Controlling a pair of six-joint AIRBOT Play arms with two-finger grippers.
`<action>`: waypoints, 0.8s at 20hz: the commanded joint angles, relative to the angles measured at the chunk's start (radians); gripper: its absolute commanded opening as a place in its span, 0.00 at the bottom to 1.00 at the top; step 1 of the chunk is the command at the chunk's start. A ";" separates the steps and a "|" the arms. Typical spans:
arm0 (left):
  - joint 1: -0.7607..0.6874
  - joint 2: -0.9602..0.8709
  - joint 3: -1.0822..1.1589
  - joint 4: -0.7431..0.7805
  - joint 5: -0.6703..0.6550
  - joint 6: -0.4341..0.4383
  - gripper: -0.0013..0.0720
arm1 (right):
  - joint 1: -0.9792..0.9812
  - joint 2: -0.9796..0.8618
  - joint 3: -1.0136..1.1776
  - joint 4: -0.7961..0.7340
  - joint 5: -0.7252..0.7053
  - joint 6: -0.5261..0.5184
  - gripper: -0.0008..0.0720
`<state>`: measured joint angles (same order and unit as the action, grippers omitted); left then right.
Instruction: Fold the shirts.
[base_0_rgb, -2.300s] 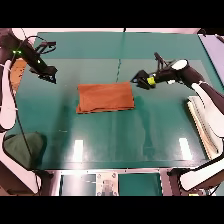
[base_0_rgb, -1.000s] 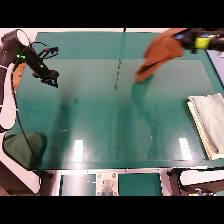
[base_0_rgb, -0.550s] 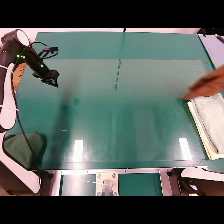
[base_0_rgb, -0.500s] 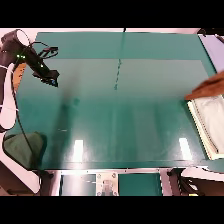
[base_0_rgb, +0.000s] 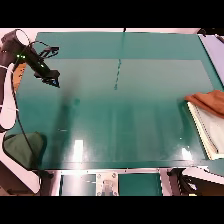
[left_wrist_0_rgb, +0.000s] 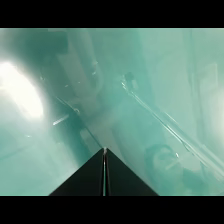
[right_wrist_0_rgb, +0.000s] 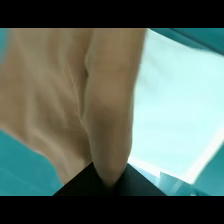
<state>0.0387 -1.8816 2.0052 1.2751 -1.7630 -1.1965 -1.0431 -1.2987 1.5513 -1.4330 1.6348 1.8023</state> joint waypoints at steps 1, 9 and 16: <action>0.000 0.000 0.000 -0.004 -0.022 0.001 0.05 | -0.010 0.015 -0.154 -0.207 0.028 0.066 0.03; 0.000 0.000 0.000 -0.016 0.009 0.000 0.05 | -0.013 -0.031 -0.415 -0.244 -0.014 0.109 0.70; 0.000 0.061 -0.002 -0.098 0.039 -0.011 0.05 | 0.161 -0.010 -0.162 -0.028 -0.111 -0.016 0.03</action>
<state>0.0383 -1.8511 2.0052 1.2034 -1.7332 -1.1961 -0.9718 -1.3216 1.3048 -1.5723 1.5967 1.8606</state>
